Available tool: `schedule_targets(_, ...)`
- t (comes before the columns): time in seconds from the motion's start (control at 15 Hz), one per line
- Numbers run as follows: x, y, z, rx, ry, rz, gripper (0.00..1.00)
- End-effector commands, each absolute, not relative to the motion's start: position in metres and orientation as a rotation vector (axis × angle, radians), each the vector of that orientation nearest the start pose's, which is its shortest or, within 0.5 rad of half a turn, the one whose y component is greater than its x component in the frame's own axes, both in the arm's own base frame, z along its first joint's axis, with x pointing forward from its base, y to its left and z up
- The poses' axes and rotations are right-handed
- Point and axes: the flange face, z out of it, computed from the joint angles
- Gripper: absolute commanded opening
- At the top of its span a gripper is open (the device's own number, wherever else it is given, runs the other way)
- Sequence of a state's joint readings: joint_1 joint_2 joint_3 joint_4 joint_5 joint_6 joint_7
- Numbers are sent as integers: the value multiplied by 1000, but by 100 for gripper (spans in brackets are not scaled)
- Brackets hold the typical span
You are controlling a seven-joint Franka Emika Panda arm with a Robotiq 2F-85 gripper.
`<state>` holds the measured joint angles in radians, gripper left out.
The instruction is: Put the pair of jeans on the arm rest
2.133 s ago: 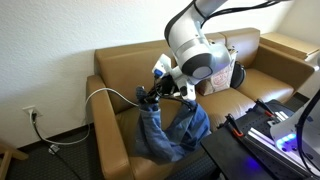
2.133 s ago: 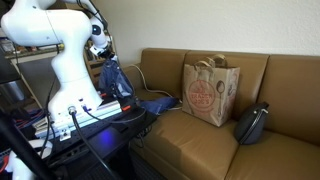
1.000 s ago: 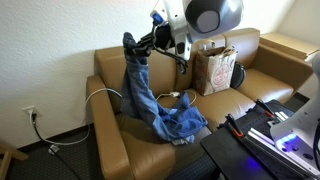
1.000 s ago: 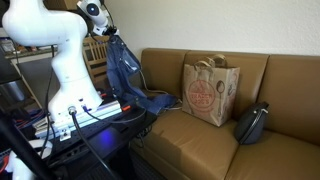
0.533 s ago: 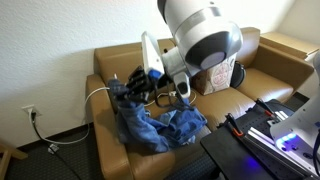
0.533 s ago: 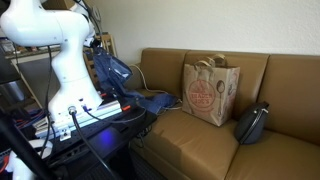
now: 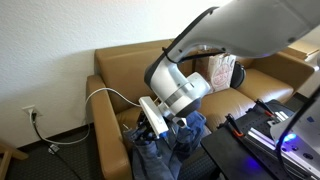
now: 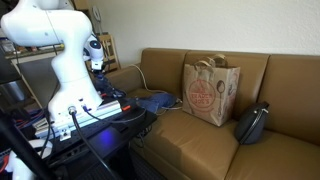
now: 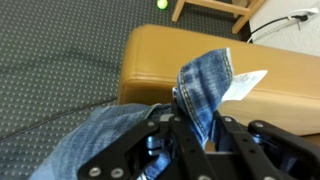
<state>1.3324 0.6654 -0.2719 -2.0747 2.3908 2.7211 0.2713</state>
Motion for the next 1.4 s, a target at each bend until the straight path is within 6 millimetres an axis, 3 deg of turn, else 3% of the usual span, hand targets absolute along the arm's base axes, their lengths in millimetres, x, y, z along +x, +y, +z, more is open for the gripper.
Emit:
schedule_targets(0.0,375,421,48,-1704,1574,351,6)
schedule_targets(0.13,430,404,31,-1596,1550,305,6)
schedule_targets(0.27,486,389,31,-1488,1522,283,6)
schedule_targets(0.47,549,390,64,-1350,1444,263,6)
schedule_targets(0.67,596,406,105,-1265,1323,204,6)
schedule_targets(0.73,613,409,113,-1239,1330,207,50)
schedule_targets(0.87,628,417,116,-1239,1361,207,57)
schedule_targets(1.27,672,396,93,-1145,1587,281,99)
schedule_targets(1.33,679,391,89,-1127,1621,294,100)
